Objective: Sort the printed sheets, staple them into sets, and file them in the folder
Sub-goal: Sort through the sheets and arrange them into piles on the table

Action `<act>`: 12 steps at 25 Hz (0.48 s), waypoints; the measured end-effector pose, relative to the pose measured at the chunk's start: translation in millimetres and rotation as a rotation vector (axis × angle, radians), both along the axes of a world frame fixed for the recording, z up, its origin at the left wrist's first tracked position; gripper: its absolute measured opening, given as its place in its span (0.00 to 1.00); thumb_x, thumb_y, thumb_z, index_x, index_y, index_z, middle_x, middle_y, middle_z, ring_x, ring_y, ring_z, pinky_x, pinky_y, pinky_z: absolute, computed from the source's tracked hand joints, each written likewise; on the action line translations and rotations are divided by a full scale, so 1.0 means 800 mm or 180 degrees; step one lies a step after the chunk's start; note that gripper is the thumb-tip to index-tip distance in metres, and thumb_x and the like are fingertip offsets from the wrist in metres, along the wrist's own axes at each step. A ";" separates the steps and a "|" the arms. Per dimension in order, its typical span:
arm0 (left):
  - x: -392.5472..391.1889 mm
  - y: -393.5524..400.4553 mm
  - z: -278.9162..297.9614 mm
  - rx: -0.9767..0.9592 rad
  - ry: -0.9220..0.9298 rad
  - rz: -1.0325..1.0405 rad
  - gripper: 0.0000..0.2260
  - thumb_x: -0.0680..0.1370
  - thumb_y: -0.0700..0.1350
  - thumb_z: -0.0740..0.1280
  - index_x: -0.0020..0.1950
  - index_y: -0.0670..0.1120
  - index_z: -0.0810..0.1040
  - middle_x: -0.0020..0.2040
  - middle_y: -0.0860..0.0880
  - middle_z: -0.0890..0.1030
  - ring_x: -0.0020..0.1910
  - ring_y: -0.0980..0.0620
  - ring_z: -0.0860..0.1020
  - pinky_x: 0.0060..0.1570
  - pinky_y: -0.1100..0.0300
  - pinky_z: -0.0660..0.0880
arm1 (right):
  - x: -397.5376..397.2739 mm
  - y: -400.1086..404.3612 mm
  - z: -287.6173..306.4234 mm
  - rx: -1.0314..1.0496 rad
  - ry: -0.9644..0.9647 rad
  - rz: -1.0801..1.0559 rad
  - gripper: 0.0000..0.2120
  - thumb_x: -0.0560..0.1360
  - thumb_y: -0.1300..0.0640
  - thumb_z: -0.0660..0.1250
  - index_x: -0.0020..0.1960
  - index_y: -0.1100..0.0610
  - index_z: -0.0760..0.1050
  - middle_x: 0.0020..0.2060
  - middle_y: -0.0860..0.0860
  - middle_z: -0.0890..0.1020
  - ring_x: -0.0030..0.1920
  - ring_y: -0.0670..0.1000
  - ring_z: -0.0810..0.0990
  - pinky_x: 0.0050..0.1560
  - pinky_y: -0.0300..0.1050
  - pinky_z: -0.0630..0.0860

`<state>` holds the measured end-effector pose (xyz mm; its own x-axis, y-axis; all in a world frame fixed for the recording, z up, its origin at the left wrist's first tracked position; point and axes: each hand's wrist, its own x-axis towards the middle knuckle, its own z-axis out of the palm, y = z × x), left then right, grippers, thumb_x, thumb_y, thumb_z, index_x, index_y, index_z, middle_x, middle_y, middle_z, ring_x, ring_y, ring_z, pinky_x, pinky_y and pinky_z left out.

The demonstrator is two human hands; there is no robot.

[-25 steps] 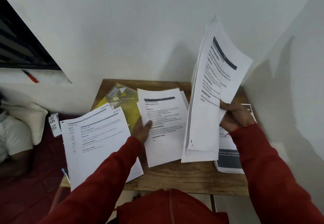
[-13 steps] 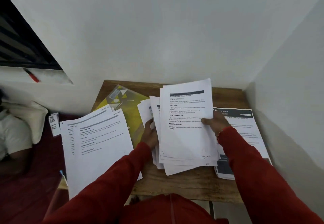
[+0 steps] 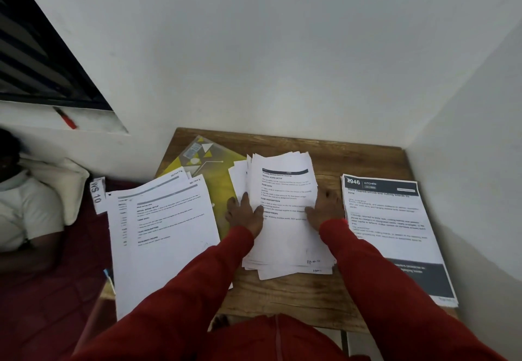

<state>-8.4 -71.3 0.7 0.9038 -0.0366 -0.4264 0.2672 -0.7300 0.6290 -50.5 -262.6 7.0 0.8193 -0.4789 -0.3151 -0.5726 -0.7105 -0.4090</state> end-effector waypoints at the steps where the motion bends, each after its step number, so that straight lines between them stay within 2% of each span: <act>1: 0.004 -0.002 0.002 -0.0302 0.0091 0.0157 0.25 0.79 0.51 0.64 0.75 0.47 0.64 0.74 0.40 0.58 0.73 0.39 0.60 0.73 0.50 0.58 | -0.001 0.007 0.000 -0.0077 0.0059 -0.0033 0.30 0.75 0.56 0.65 0.73 0.55 0.58 0.70 0.59 0.62 0.71 0.63 0.60 0.69 0.58 0.63; 3: 0.010 -0.007 0.008 -0.0854 0.0259 0.0477 0.24 0.78 0.49 0.66 0.73 0.47 0.68 0.70 0.41 0.67 0.69 0.41 0.67 0.70 0.51 0.65 | 0.000 0.017 -0.006 -0.0239 0.0071 -0.0095 0.30 0.75 0.58 0.64 0.74 0.55 0.56 0.70 0.59 0.62 0.70 0.62 0.61 0.68 0.58 0.62; 5: 0.010 -0.014 0.017 -0.1169 0.0225 0.0574 0.27 0.77 0.45 0.68 0.73 0.47 0.64 0.67 0.41 0.73 0.66 0.40 0.72 0.67 0.48 0.69 | 0.001 0.017 -0.007 -0.0138 0.0014 -0.0173 0.32 0.75 0.58 0.63 0.76 0.53 0.54 0.71 0.59 0.62 0.71 0.62 0.60 0.69 0.59 0.59; 9: 0.009 -0.021 0.027 -0.1384 0.0087 0.0689 0.44 0.74 0.35 0.71 0.79 0.51 0.44 0.74 0.41 0.65 0.70 0.42 0.68 0.69 0.52 0.65 | 0.000 -0.006 -0.021 0.0351 -0.0083 -0.0126 0.33 0.76 0.54 0.64 0.77 0.53 0.54 0.71 0.59 0.62 0.71 0.62 0.60 0.71 0.59 0.60; 10: 0.009 -0.020 0.027 -0.1360 0.0100 0.0745 0.45 0.74 0.35 0.71 0.79 0.51 0.42 0.75 0.41 0.63 0.71 0.42 0.67 0.68 0.53 0.64 | 0.000 -0.013 -0.029 0.0431 -0.0092 -0.0114 0.34 0.75 0.53 0.66 0.76 0.54 0.56 0.71 0.59 0.63 0.71 0.62 0.61 0.71 0.58 0.62; 12: 0.008 -0.017 0.030 -0.1456 0.0140 0.0839 0.43 0.74 0.34 0.71 0.79 0.49 0.46 0.73 0.41 0.66 0.69 0.43 0.70 0.64 0.56 0.66 | 0.000 -0.021 -0.029 0.0791 -0.0300 -0.0278 0.38 0.70 0.51 0.73 0.75 0.56 0.60 0.69 0.58 0.69 0.69 0.61 0.67 0.69 0.56 0.66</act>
